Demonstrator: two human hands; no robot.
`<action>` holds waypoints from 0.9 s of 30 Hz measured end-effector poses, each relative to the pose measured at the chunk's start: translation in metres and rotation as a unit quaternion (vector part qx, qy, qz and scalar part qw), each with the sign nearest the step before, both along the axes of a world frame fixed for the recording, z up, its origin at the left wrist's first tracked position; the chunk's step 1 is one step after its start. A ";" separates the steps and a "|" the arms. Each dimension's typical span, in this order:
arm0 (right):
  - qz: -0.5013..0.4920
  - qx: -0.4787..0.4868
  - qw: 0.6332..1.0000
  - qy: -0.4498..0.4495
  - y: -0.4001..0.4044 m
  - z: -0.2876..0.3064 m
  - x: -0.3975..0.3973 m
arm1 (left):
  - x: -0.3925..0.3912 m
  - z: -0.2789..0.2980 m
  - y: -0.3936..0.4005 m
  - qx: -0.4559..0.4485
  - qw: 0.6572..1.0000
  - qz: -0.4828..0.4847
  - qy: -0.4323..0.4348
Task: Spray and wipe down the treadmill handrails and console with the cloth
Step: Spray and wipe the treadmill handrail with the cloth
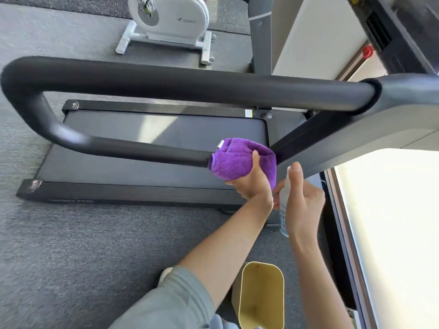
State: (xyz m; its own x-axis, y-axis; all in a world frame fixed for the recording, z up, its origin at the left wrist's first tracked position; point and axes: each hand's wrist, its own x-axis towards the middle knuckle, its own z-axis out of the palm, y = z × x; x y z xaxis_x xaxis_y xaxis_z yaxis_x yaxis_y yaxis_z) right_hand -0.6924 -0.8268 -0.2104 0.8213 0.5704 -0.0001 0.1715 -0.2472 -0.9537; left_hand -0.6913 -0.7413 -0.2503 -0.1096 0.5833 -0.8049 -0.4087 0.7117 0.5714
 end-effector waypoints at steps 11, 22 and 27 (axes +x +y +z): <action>0.026 -0.013 0.999 0.024 0.015 -0.001 -0.032 | -0.099 -0.006 0.058 0.117 0.984 0.132 0.030; 0.040 0.002 0.999 0.021 0.044 0.015 -0.082 | -0.224 0.005 0.133 0.173 0.963 0.164 0.124; 0.046 0.018 0.999 0.022 0.054 0.015 -0.108 | -0.293 0.008 0.149 0.331 0.885 0.038 0.326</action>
State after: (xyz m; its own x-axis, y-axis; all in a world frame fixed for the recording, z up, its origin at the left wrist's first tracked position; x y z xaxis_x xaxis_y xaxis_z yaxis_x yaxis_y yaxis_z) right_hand -0.8008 -0.7728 -0.1951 0.7646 0.6444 -0.0132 0.1495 -0.1972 -0.9689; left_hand -0.9844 -0.5921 -0.2420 -0.4842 0.8740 -0.0410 0.1289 0.1176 0.9847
